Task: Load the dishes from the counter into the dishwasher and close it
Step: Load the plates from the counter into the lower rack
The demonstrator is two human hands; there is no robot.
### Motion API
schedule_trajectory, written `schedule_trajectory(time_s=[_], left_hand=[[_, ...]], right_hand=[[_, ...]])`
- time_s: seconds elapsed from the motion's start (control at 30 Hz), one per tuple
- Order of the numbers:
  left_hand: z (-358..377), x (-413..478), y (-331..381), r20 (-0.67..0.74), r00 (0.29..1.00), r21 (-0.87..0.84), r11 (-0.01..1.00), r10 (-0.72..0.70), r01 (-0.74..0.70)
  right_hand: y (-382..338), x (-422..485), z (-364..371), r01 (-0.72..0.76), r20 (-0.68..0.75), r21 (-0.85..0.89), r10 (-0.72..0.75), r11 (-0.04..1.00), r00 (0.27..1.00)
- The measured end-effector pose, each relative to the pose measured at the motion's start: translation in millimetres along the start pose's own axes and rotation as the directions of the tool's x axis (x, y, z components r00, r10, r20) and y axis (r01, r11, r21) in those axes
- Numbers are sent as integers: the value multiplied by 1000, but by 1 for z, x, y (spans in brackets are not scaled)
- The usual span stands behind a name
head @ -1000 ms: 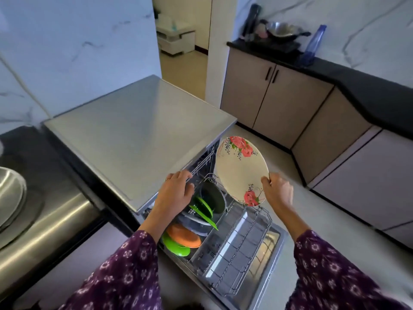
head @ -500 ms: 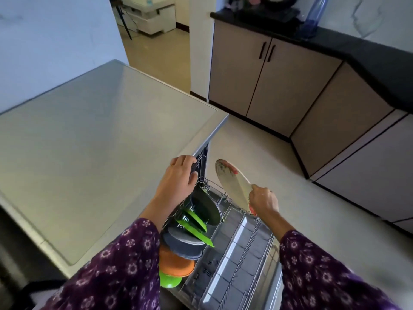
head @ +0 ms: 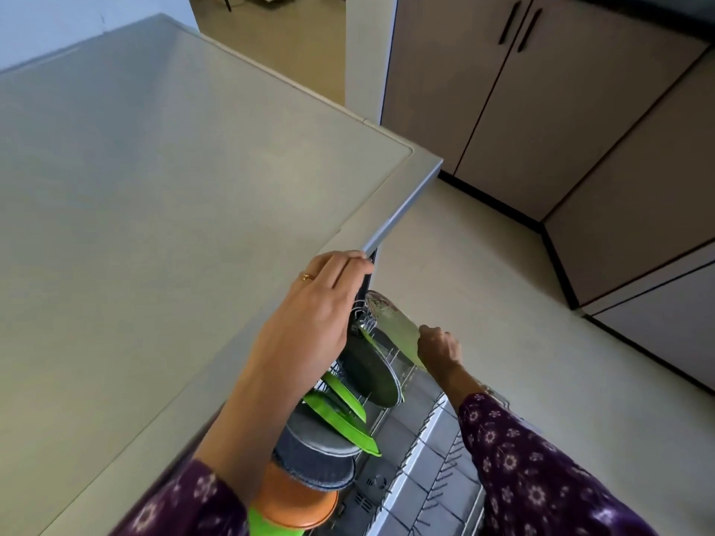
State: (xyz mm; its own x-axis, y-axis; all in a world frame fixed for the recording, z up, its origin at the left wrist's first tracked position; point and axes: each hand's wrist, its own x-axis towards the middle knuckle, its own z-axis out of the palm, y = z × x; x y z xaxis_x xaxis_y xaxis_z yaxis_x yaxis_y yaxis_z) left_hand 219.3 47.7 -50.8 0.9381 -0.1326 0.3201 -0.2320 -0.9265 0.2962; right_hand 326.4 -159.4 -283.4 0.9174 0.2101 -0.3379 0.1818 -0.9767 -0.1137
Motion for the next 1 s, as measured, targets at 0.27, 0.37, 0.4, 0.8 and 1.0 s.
schedule_trajectory(time_s=[0.27,0.37,0.4,0.8,1.0], left_hand=[[0,1,-1,31,999,-12,1000,14,-14],[-3,1,-1,46,999,-50,999,4,-2],[-3,1,-1,51,999,-61,998,-6,9],[1,-2,-1,40,998,-42,998,-38,39],[0,-3,-1,28,999,-41,999,-28,29]], right_hand=[[-9,31,36,10,27,58,-12,998,1000],[-10,36,47,13,48,71,-16,997,999],[-9,38,51,13,58,72,-17,997,998],[-3,54,68,-121,86,77,114,990,990],[16,47,74,-190,138,107,175,976,975]])
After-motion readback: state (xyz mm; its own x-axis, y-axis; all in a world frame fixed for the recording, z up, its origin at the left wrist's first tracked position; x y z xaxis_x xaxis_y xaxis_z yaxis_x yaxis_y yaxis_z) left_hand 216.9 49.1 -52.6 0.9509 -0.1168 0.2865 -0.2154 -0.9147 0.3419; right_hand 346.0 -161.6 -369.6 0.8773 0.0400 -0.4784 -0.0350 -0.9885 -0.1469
